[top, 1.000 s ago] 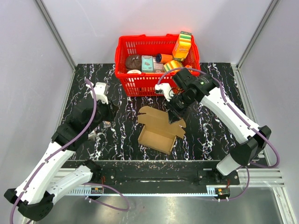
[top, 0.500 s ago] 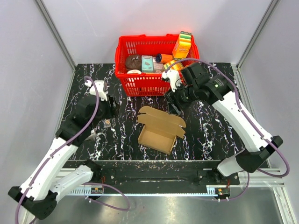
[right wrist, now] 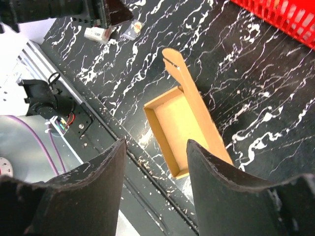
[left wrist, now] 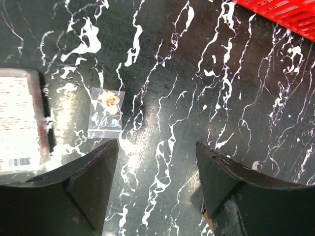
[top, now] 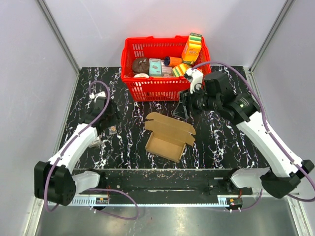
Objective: Fold the paper box
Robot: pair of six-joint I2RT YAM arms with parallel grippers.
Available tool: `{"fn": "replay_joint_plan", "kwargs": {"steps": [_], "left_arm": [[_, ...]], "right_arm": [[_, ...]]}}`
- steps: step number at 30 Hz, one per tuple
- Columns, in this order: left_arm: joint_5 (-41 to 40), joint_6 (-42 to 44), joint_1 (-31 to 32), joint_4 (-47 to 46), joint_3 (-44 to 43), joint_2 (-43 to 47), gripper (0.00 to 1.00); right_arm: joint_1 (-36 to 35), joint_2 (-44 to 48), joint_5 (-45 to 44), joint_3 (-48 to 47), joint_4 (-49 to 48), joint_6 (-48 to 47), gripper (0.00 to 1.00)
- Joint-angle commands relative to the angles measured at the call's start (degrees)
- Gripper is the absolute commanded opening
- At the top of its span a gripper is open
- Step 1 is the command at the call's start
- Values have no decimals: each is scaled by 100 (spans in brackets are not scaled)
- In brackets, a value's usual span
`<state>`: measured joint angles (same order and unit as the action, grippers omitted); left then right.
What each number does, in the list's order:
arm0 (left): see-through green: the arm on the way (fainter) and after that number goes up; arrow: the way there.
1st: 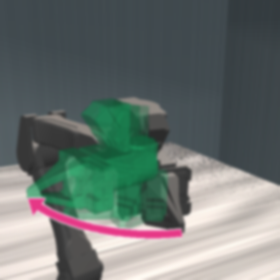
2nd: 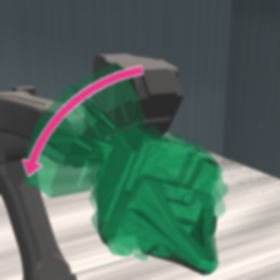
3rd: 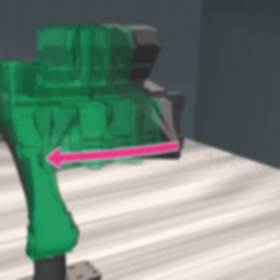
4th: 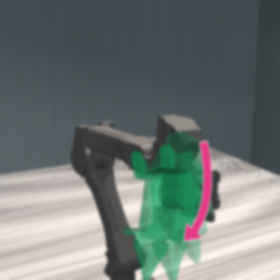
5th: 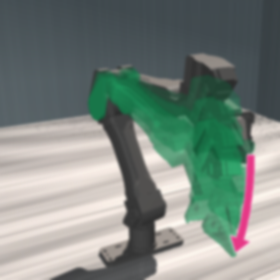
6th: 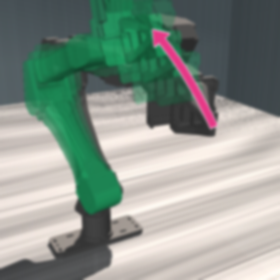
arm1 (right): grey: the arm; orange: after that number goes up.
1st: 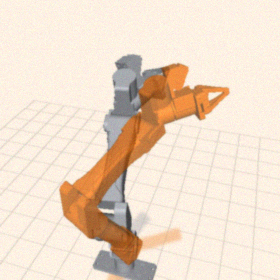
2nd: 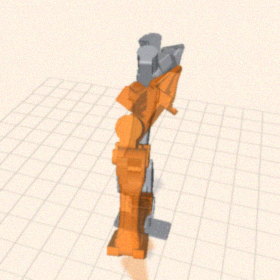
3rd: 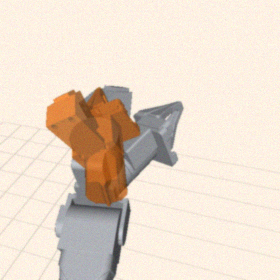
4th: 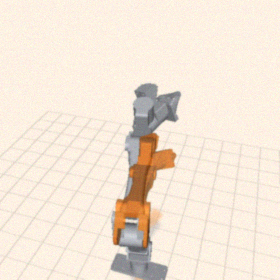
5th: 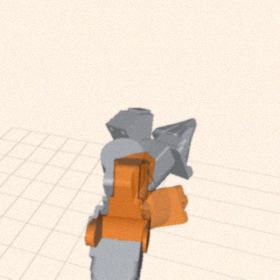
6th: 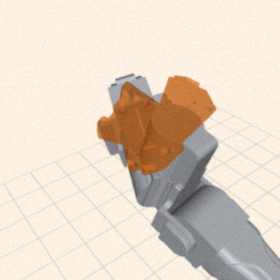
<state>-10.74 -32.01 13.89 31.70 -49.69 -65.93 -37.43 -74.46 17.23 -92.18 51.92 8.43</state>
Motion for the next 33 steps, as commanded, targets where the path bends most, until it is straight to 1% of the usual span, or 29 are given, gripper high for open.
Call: {"fn": "replay_joint_plan", "kwargs": {"steps": [1,6,11,17,21,22,25,33], "left_arm": [[89,-947,-44,-963,467,-226,68],[2,-1079,-88,-1228,698,-464,66],[-112,-1088,-255,-1333,1031,-394,63],[-209,-1237,-483,-1456,1365,-227,61],[-103,-1369,-624,-1825,1717,-113,59],[-103,-1378,-659,-1878,1804,-113,56],[-156,-1343,-686,-2010,1866,-209,54],[-262,-1290,-756,-2520,2007,-482,52]], "right_arm": [[17,519,113,464,-534,414,59],[25,889,166,798,-516,432,60],[25,1056,149,991,-543,423,61],[16,1065,262,1106,-569,441,62],[16,1082,298,1150,-587,441,62],[16,1091,298,1159,-578,441,62],[16,1109,342,1185,-578,441,62],[25,1117,412,1176,-569,441,63]]}}
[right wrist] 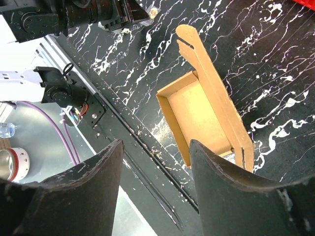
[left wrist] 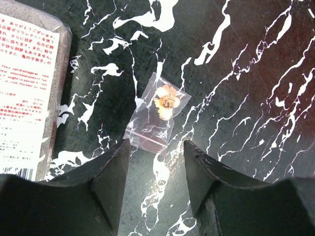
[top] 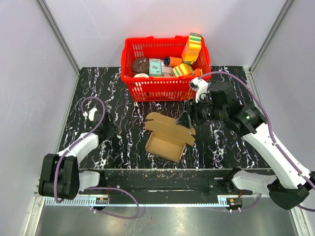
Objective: Fold the paper box
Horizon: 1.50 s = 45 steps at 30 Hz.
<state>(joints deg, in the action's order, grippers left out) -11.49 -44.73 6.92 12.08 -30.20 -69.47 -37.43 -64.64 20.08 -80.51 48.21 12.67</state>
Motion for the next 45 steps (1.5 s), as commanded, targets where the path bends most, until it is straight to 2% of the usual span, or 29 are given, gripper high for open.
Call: {"fn": "replay_joint_plan", "kwargs": {"steps": [1,12,25,26,29,33,36,43,45], "left_arm": [[-231,-1,-59,-548,40,-189,52],[-205,70,-85,-742,163,-593,50],[-82,219,-85,-874,313,-506,51],[-73,271,-85,-882,313,-549,46],[-82,307,-85,-874,242,-629,43],[-38,324,-85,-856,172,-786,27],[-20,333,-85,-856,137,-840,21],[-20,333,-85,-839,128,-849,0],[-29,333,-85,-803,119,-822,0]], "right_arm": [[17,136,146,0,-189,8,63],[17,118,216,-17,-171,8,63],[16,101,251,27,-154,-10,64],[16,101,260,27,-154,-10,64],[16,145,243,44,-145,-10,64],[16,189,216,62,-127,-19,65],[16,206,190,88,-127,-10,64],[16,242,163,141,-118,-10,65],[16,242,172,158,-118,-10,65]]}}
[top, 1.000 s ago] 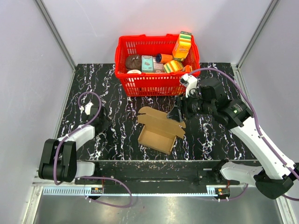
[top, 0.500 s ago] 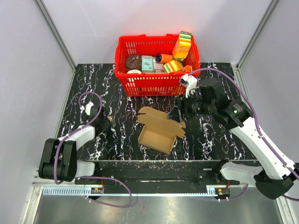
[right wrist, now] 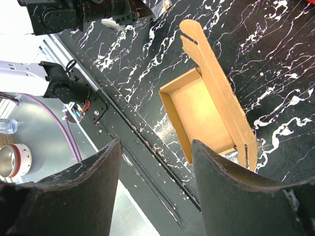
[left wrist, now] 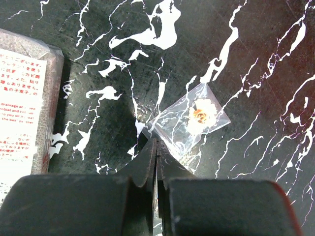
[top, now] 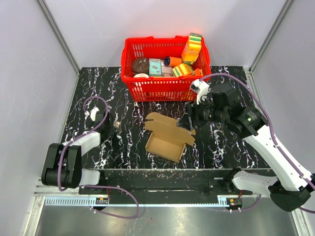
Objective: Fold the paper box
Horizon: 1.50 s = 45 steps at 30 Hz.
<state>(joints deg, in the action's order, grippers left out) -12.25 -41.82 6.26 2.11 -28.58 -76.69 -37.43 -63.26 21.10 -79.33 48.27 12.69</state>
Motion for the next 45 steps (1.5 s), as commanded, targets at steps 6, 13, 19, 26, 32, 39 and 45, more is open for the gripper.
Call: {"fn": "replay_joint_plan", "kwargs": {"steps": [6,13,19,26,32,39,45], "left_arm": [[73,157,-20,421,-130,460,0],[337,1043,-20,895,-481,1033,21],[504,1457,-20,1134,-807,752,57],[776,607,-20,1038,-694,514,71],[1076,-896,-20,141,237,1268,68],[312,-1416,-20,483,441,1779,56],[-58,-1741,-20,413,441,1763,52]], "right_arm": [[16,121,61,76,-125,6,65],[16,122,140,163,-169,23,65],[25,104,219,172,-213,14,65],[16,130,245,199,-239,58,65],[17,174,289,313,-327,146,66],[16,183,289,278,-318,129,66],[16,165,342,278,-327,146,66]]}}
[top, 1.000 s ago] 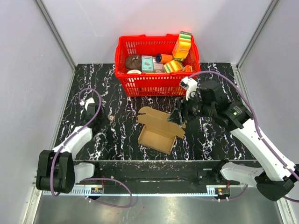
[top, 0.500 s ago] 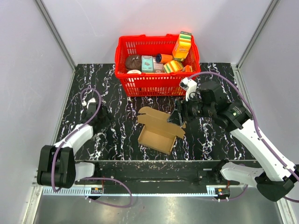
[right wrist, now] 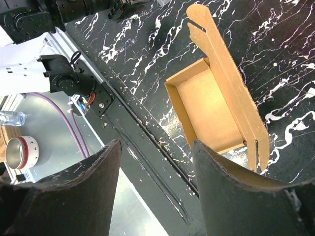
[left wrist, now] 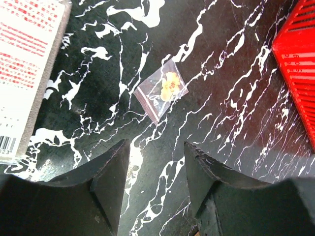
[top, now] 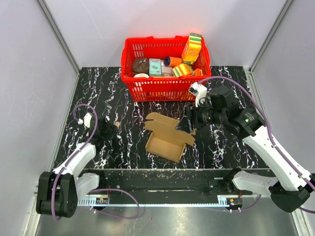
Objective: Fold the paper box
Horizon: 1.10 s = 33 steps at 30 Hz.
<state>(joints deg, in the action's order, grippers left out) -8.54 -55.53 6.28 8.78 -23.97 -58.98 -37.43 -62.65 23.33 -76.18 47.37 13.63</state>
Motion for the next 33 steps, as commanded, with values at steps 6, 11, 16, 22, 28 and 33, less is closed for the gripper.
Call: {"fn": "replay_joint_plan", "kwargs": {"steps": [6,11,16,22,28,33], "left_arm": [[-377,-643,-22,-666,103,-421,52],[-306,-766,-31,-1071,182,-799,55],[-377,-784,-48,-1272,208,-1036,55],[-456,-775,-92,-1466,173,-1308,52],[-500,-757,-145,-1572,94,-1555,44],[-474,-723,-145,-1616,-2,-1678,41]], "right_arm": [[16,183,84,-37,-211,43,66],[25,201,49,-37,-158,17,66],[16,218,22,-46,-132,8,66],[8,210,5,-63,-106,-27,66],[16,192,-4,-81,-88,-36,67],[25,192,-13,-81,-79,-53,66]]}}
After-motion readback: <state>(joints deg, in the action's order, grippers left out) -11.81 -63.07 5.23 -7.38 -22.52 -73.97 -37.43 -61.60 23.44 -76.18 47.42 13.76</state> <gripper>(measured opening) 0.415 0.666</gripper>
